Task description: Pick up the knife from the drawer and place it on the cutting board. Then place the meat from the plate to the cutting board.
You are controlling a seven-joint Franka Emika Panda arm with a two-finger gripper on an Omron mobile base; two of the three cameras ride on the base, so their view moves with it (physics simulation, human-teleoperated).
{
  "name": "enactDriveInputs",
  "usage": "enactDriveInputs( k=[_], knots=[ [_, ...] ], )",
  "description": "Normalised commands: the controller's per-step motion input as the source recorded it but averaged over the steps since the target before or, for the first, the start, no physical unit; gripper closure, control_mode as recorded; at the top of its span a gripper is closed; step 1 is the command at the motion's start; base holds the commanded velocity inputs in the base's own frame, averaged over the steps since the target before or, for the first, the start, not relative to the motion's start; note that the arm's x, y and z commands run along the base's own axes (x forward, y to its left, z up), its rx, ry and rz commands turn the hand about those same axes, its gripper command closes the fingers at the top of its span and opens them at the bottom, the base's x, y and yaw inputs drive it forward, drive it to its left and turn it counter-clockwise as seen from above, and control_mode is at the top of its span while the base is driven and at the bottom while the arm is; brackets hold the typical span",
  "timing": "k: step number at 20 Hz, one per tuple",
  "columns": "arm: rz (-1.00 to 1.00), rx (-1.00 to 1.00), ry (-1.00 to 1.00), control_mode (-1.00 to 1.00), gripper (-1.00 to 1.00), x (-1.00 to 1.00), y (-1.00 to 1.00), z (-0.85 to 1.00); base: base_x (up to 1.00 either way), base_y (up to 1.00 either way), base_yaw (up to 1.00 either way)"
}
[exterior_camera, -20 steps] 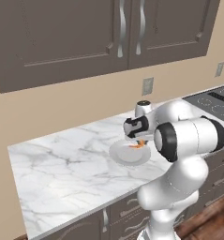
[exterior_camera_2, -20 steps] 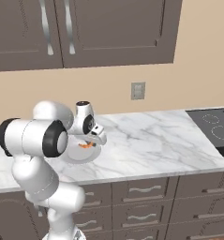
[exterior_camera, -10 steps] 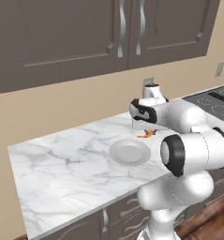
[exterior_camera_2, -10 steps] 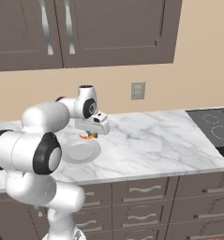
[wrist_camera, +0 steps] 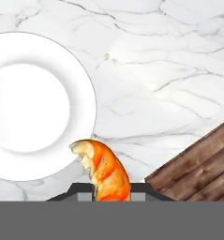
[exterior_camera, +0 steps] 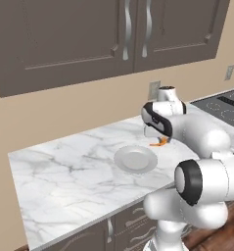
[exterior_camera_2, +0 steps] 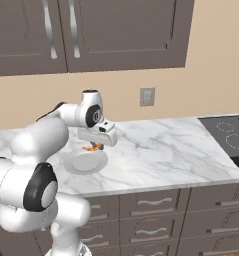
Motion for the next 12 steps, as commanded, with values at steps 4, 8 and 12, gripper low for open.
enactDriveInputs(
  k=[4,8,12],
  knots=[
    [0.00,0.02,0.01,-1.00,1.00,-0.59,-0.24,0.46,0.00,0.00,0.00],
    [0.00,0.02,0.00,-1.00,1.00,-0.82,-0.27,0.39,0.00,0.00,0.00],
    [0.00,0.02,0.00,-1.00,1.00,-0.88,-0.23,0.25,0.00,0.00,0.00]
  ],
)
